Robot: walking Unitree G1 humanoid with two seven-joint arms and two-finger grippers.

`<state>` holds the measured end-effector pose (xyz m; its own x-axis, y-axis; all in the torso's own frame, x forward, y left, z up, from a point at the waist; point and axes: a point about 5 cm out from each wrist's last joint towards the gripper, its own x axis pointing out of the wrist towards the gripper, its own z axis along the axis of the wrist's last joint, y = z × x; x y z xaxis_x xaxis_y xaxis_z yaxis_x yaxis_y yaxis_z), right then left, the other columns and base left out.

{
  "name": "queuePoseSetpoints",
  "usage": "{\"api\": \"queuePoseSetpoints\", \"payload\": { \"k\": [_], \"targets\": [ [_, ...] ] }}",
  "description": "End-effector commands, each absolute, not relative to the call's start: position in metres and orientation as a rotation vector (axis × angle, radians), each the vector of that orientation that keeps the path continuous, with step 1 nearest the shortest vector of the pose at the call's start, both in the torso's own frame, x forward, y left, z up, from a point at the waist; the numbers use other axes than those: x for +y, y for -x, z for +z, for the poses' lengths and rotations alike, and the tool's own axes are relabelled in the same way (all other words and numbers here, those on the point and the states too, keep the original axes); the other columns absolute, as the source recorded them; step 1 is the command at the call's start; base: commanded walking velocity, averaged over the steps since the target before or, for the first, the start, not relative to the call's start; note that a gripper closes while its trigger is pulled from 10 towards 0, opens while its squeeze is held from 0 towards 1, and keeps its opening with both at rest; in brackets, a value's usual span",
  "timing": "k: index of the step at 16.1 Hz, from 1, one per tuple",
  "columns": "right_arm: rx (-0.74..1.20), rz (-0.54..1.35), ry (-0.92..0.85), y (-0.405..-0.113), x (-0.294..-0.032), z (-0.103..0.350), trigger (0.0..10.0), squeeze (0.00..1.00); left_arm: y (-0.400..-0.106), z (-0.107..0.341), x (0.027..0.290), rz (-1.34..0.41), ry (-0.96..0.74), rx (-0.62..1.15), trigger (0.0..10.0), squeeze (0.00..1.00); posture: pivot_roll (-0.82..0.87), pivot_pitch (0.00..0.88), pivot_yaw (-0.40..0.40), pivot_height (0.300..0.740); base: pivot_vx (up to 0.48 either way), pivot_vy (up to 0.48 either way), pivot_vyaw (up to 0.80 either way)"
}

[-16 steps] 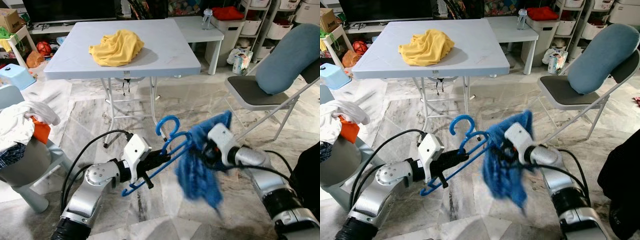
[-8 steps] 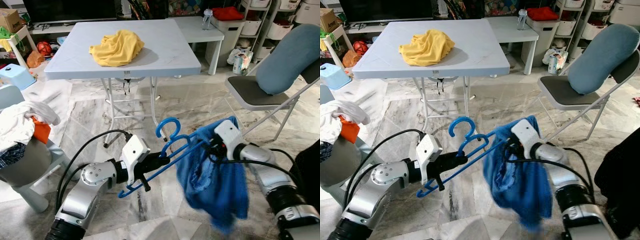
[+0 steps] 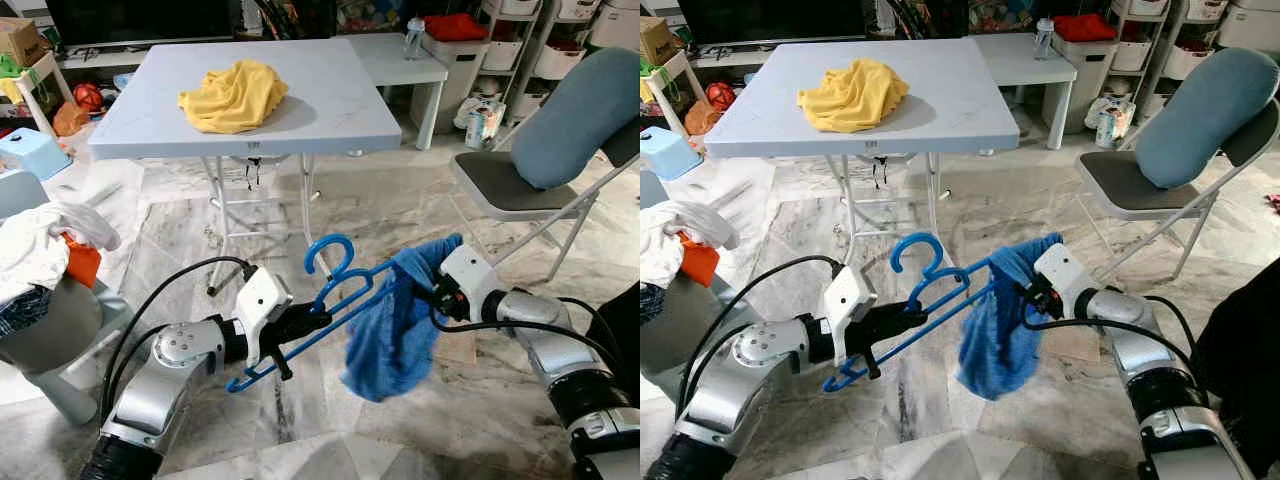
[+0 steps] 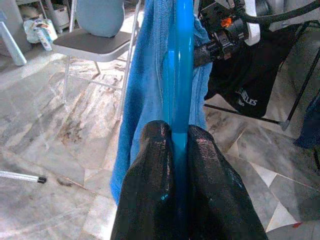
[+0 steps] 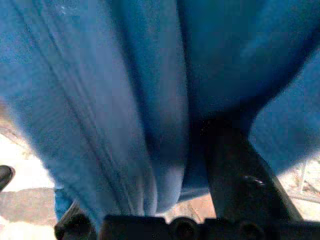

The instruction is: Hang hanger

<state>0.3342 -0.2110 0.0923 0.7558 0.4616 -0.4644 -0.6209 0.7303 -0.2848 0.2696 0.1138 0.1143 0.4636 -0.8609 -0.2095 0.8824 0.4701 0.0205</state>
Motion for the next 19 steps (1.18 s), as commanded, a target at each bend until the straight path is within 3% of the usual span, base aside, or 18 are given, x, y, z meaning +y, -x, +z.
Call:
{"api": "queuePoseSetpoints", "payload": {
  "k": [1,9,13,19],
  "targets": [
    [0.359,0.573,0.458,-0.339,-0.216,0.1,0.0,0.0,-0.273,0.125,0.114,-1.068,-0.148,0.128,0.0,0.0,-0.06,0.0,-0.005,0.74,0.0,0.0,0.0],
    [0.306,0.334,0.394,-0.355,-0.235,0.116,0.0,0.0,-0.269,0.116,0.118,-1.063,-0.174,0.155,0.0,0.0,-0.05,0.0,-0.014,0.74,0.0,0.0,0.0],
    [0.192,0.233,0.265,-0.365,-0.239,0.14,0.0,0.0,-0.282,0.096,0.136,-0.882,-0.254,0.208,0.0,0.0,-0.06,0.0,-0.012,0.74,0.0,0.0,0.0],
    [0.161,0.042,0.062,-0.38,-0.233,0.156,0.0,0.0,-0.251,0.083,0.123,-1.103,-0.25,0.293,0.0,0.0,-0.07,0.0,-0.02,0.74,0.0,0.0,0.0]
  ]
}}
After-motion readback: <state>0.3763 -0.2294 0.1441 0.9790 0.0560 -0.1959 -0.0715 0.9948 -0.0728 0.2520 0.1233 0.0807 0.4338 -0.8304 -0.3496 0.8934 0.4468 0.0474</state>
